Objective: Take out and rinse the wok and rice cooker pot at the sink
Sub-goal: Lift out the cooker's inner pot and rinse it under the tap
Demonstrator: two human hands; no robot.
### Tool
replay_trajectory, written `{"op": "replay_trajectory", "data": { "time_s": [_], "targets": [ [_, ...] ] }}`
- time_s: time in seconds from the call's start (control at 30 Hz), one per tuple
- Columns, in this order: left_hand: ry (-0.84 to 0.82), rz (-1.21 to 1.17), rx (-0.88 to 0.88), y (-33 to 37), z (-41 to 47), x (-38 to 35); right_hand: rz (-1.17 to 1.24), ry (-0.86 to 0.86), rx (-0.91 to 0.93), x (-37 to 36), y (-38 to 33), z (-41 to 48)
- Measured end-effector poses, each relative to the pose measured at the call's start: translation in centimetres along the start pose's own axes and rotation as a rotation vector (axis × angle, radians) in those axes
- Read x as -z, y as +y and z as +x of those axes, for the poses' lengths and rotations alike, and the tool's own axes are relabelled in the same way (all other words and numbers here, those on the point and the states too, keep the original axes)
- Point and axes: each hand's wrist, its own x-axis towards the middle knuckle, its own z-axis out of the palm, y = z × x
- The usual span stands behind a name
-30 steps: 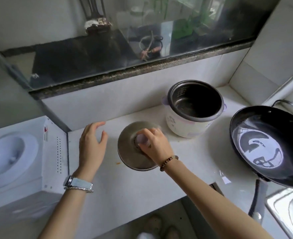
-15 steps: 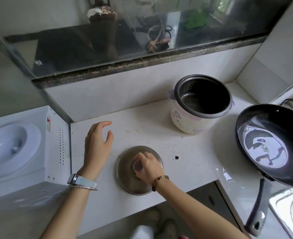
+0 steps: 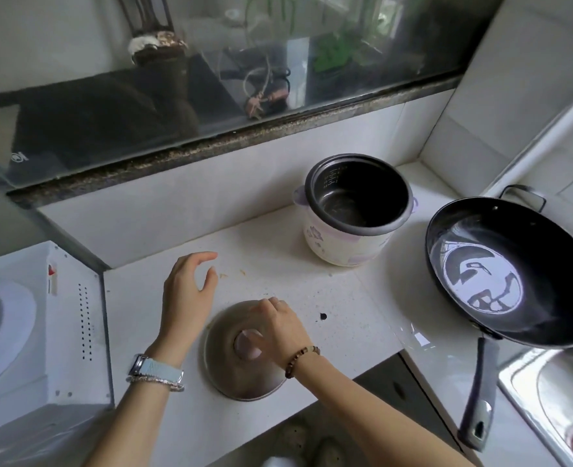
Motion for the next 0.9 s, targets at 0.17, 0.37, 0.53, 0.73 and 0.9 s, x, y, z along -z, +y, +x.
{"op": "replay_trajectory", "data": {
  "time_s": [0.17, 0.37, 0.53, 0.73, 0.9],
  "targets": [
    [-0.061, -0.098, 0.032, 3.1, 2.4, -3.0, 0.212, 0.38, -0.028, 7.9, 1.6, 0.2],
    [-0.149, -0.161, -0.041, 7.8, 6.8, -7.3, 0.396, 0.784, -0.207, 18.1, 6.2, 1.1],
    [-0.183, -0.096, 0.054, 11.2, 10.5, -10.7, 0.319, 0.799, -0.451, 24.1, 11.7, 2.2],
    [-0.223, -0.008, 0.148, 12.4, 13.4, -13.5, 0.339, 0.629, -0.634, 26.2, 15.6, 4.4],
    [-0.215, 0.016, 0.165, 12.9, 13.7, -14.3, 0.303, 0.516, -0.669, 25.6, 16.5, 6.3]
  ]
}}
